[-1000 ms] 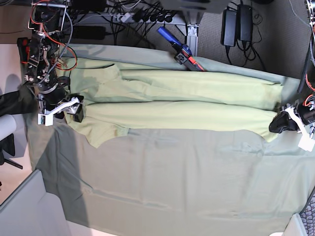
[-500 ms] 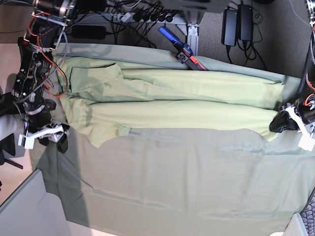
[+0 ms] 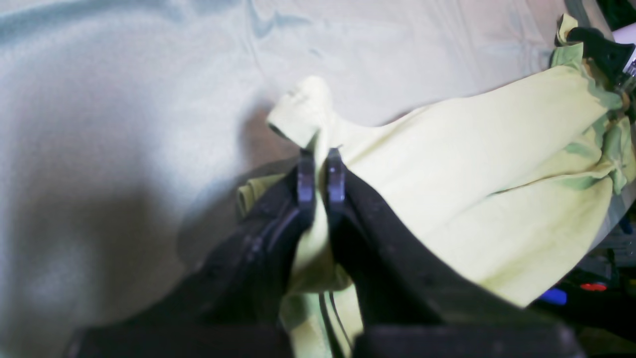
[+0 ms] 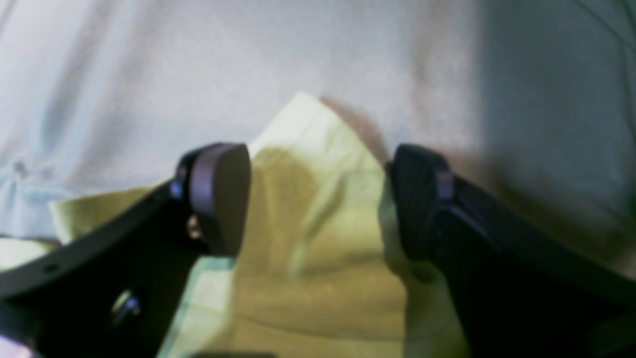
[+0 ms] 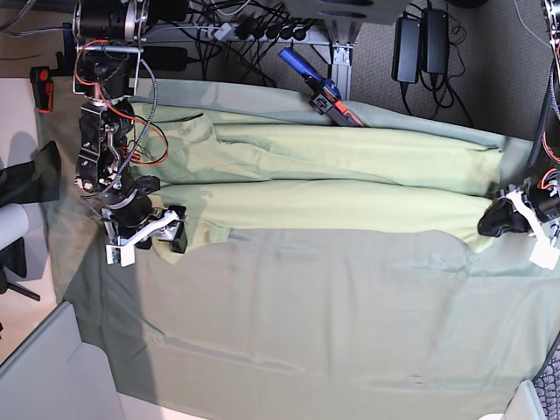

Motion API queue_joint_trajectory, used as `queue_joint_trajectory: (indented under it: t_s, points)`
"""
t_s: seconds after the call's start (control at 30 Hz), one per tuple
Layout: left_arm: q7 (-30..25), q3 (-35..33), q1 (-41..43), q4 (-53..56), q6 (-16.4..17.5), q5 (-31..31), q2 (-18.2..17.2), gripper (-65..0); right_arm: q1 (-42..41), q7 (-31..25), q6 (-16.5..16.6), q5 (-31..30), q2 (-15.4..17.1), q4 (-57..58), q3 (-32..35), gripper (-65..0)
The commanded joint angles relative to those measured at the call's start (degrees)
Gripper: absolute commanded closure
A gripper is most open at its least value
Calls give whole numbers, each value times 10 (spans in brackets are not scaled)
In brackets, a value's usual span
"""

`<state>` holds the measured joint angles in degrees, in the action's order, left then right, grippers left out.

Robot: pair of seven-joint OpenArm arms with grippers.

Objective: Fold the T-shirt properly
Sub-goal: 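Fold the grasped edge over onto the first fold with both grippers, then release the edge and reposition both grippers on the folded strip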

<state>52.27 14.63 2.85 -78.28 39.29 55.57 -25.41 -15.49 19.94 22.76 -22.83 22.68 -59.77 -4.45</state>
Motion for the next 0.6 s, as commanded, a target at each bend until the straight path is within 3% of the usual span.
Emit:
queue_joint_trajectory:
  t_s: [0.0, 0.07, 0.23, 0.57]
  points:
    - [-12, 4, -8, -9, 7, 12, -11, 0, -12, -7, 6, -3, 6, -5, -1, -440]
    - [-12, 4, -8, -9, 7, 12, -11, 0, -12, -19, 6, -1, 6, -5, -1, -401]
    - [-12, 4, -8, -9, 7, 12, -11, 0, -12, -22, 6, -1, 6, -7, -1, -19]
    - [-12, 4, -8, -9, 7, 36, -11, 0, -6, -9, 7, -1, 7, -47, -2, 0]
